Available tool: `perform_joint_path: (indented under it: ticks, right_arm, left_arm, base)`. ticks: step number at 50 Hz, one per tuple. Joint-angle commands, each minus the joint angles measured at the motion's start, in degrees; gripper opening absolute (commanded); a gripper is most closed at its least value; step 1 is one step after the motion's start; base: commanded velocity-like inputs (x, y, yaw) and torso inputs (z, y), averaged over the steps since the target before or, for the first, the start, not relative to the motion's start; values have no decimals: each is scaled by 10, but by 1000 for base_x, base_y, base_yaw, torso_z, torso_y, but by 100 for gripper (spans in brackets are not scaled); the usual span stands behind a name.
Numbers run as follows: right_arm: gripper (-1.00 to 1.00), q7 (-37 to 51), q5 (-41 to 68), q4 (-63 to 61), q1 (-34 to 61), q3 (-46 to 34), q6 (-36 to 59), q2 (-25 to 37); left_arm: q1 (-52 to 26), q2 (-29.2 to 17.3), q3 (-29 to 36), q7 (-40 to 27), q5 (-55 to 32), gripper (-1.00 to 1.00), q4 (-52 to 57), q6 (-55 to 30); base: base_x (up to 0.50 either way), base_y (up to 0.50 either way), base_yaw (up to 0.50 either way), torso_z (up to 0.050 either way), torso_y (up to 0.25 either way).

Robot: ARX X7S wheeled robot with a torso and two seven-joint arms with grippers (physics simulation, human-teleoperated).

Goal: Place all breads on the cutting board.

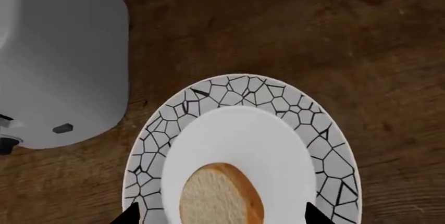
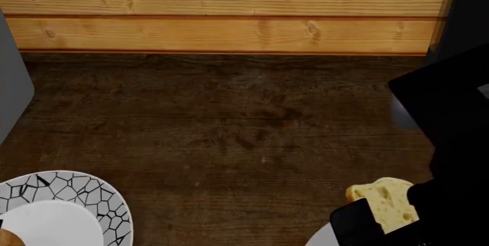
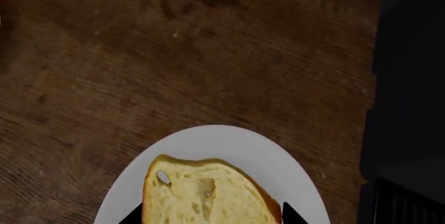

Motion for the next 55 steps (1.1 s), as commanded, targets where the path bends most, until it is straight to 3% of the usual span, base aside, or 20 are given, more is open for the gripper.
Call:
perform_joint_path:
  ticks: [1,17,38,55]
  right_arm:
    - [-100,-15,-16,2,-3,3,10,-5]
    - [-100,-21,-18,-12,-10,-4,0,-1]
    - [-100,-27,-17,-18,-8,-12,-8,-1]
    - [-100,-44,-30,-33,-22,-6,-16,10]
  left_arm:
    - [13,-8,30,23,16,100,-4,1]
    - [89,-14,15,107,92,100,-2,58]
    - [137,-18,24,169,191,100,-66,52]
    - [176,-10,35,195,214,100,-60,70]
  base:
    - [0,0,0,0,0]
    - [0,0,0,0,0]
    - [0,0,0,0,0]
    - [0,0,0,0,0]
